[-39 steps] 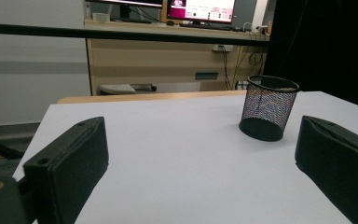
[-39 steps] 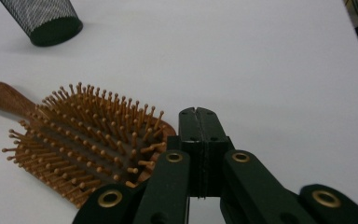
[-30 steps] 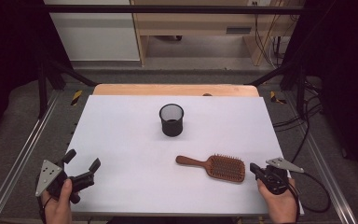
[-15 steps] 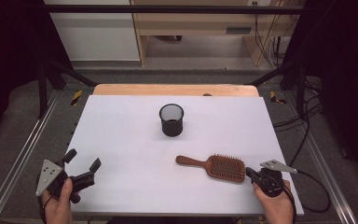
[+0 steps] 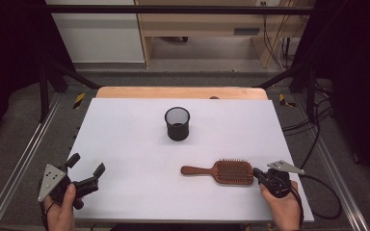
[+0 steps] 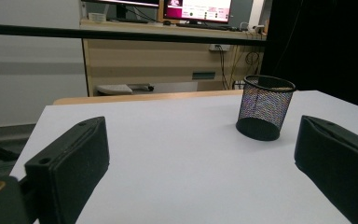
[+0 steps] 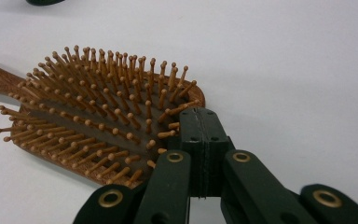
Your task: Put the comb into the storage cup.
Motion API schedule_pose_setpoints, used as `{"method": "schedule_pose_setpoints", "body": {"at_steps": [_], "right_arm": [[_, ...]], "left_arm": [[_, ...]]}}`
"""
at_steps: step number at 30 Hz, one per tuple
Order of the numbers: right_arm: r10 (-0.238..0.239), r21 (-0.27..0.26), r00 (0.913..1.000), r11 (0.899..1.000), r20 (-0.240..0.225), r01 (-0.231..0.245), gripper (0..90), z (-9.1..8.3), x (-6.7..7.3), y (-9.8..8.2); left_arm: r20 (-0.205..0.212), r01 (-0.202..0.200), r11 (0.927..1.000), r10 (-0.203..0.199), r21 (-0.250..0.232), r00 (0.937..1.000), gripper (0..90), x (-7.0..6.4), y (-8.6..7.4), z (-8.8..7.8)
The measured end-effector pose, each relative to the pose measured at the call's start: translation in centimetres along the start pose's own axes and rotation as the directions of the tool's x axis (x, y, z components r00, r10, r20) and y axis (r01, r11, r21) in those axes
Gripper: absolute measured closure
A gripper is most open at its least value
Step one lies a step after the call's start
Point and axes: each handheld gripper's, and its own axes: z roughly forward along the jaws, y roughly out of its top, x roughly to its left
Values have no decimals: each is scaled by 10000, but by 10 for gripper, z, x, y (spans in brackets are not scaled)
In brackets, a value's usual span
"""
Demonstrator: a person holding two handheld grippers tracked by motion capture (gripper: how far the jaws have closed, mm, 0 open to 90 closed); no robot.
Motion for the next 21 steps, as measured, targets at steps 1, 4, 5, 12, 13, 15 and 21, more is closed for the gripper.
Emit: {"method": "schedule_pose_setpoints", "body": {"at_steps": [1, 4, 5, 12, 13, 15, 21], "right_arm": [[-31, -34, 10000, 10000, 41, 31, 900, 1, 0, 0], [-133, -113, 9999, 9998, 73, 134, 900, 4, -1, 2], [-164, -125, 9998, 9998, 70, 164, 900, 4, -1, 3], [-549, -473, 9985, 9974, -31, 547, 900, 8, 2, 8], [-596, -475, 9982, 9971, -7, 595, 900, 8, 3, 8], [-630, -362, 9980, 9974, -18, 629, 900, 12, 4, 9], [-704, -316, 9970, 9971, -313, 695, 900, 20, 6, 12]], "left_arm": [[6, -2, 10000, 2, 3, 10000, 35, 0, 0, 0], [23, -17, 10000, 17, 16, 10000, 34, 0, 0, 0], [23, -17, 10000, 17, 16, 10000, 35, 0, 0, 0], [66, -43, 10000, 43, 50, 10000, 36, -1, 0, 1], [86, -54, 10000, 54, 50, 9999, 36, -1, 0, 1], [102, -66, 10000, 65, 56, 9999, 36, -2, 0, 1], [146, -75, 9999, 74, 75, 9999, 36, -2, 0, 2]]}}
